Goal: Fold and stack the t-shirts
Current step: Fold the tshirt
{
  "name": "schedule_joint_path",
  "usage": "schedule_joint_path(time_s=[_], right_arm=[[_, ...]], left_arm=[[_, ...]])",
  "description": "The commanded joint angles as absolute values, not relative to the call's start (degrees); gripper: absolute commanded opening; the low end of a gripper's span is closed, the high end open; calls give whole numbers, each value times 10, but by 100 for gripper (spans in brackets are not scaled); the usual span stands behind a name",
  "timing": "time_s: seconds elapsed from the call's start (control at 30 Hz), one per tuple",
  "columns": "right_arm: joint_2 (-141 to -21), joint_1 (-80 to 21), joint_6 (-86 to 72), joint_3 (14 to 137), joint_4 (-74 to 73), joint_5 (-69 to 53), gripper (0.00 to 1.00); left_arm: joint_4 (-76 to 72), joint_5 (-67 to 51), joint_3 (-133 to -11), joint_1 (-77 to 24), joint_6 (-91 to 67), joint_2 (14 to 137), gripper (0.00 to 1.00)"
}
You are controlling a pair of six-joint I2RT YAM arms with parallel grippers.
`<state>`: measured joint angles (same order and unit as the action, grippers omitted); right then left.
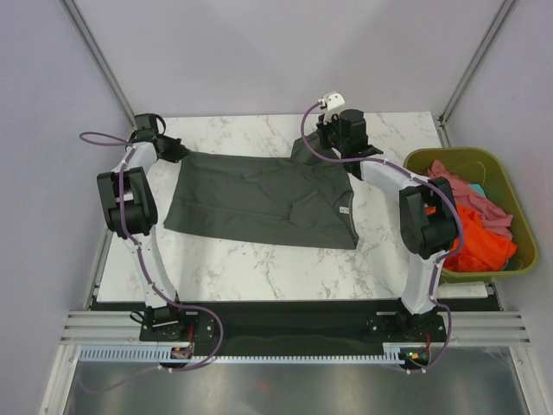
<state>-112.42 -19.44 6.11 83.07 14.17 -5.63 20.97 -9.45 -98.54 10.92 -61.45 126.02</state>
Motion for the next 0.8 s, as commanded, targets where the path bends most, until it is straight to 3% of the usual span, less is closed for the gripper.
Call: schedule_joint_path(time_s=[0.0, 0.77], right_arm=[[-1089, -187, 76, 799, 193, -24, 0], [-943, -180, 53, 656, 200, -31, 0]], left_arm=[[183, -135, -993, 114, -608, 1248, 2], [159, -224, -888, 142, -512, 1150, 2]])
